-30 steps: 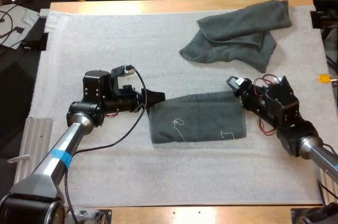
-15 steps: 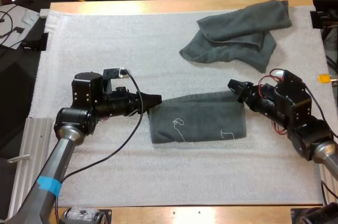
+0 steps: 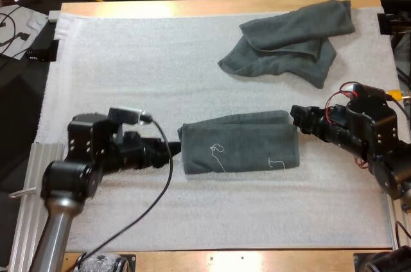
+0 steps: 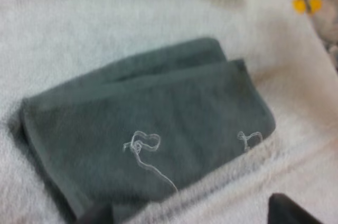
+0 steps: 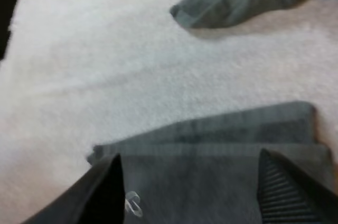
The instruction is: Pick towel from pile, fold and stack
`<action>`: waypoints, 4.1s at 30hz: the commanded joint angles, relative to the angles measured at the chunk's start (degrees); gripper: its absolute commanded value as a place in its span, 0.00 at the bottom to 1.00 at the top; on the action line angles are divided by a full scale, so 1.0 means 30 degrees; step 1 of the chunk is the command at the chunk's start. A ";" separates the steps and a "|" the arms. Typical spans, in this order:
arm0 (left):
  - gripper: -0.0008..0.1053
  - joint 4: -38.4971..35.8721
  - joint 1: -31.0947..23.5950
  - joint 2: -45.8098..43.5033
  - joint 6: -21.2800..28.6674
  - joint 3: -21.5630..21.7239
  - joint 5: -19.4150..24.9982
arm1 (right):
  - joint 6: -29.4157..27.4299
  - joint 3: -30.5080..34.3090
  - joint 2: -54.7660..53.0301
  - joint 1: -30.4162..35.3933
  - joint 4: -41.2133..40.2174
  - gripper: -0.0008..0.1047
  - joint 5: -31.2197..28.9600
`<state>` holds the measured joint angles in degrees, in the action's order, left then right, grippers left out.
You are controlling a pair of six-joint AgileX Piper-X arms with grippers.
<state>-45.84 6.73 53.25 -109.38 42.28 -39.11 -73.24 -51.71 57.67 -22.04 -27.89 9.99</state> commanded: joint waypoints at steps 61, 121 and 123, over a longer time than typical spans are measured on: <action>0.55 -0.6541 0.0027 -0.6666 0.0042 0.0072 0.1142 | -0.5448 -0.2175 1.2311 0.4343 -0.3379 0.52 0.7609; 0.56 -0.6890 0.0053 -0.6645 0.0180 0.0138 0.0373 | -0.3237 -0.3520 0.8162 -0.2074 -0.8183 0.01 -0.2298; 0.56 -0.6904 0.0061 -0.6643 0.0178 0.0141 0.0340 | -0.2025 -0.3550 0.8733 -0.2804 -0.7261 0.01 -0.1433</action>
<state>-66.34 6.64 33.25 -108.63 42.28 -37.40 -85.04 -62.21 81.87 -27.81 -53.23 0.97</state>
